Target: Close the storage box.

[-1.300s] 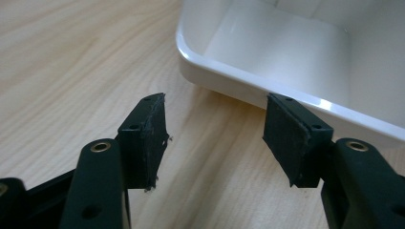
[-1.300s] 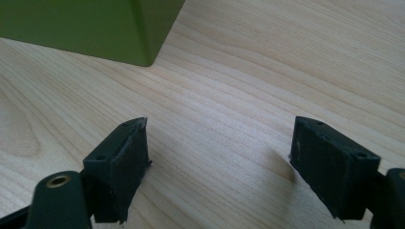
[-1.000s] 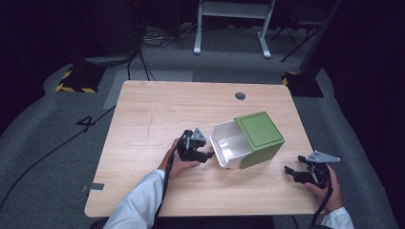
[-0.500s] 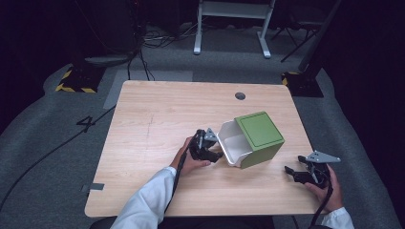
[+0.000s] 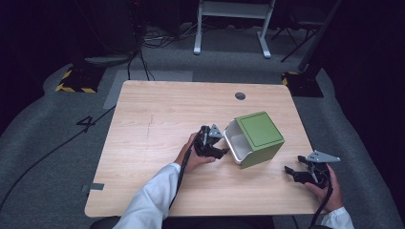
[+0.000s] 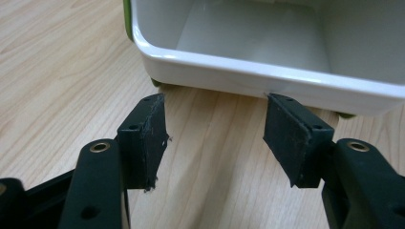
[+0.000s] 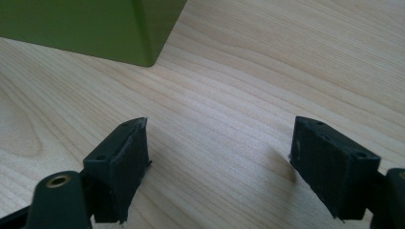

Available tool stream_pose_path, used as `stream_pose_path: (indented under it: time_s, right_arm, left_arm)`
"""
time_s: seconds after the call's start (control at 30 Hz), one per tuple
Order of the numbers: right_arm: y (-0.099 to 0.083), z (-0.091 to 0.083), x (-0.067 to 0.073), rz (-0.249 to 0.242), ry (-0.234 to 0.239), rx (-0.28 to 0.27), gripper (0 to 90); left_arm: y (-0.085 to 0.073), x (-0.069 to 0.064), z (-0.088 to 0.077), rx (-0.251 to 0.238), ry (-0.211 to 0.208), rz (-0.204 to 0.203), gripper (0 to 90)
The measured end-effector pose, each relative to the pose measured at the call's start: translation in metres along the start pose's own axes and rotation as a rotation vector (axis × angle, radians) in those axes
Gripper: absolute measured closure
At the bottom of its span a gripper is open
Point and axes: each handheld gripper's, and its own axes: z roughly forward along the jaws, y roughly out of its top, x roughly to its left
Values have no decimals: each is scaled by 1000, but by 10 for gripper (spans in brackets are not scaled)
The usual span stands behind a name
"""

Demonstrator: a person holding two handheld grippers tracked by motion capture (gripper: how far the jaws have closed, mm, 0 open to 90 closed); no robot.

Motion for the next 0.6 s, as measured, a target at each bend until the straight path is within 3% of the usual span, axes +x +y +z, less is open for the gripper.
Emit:
stream_pose_path:
  time_s: [0.37,0.6]
  right_arm:
    - [0,0,0,-2,-1,0,208]
    - [0,0,0,-2,-2,0,208]
  left_arm:
    - [9,-4,13,2,-13,18,402]
    - [9,-3,11,8,-3,24,386]
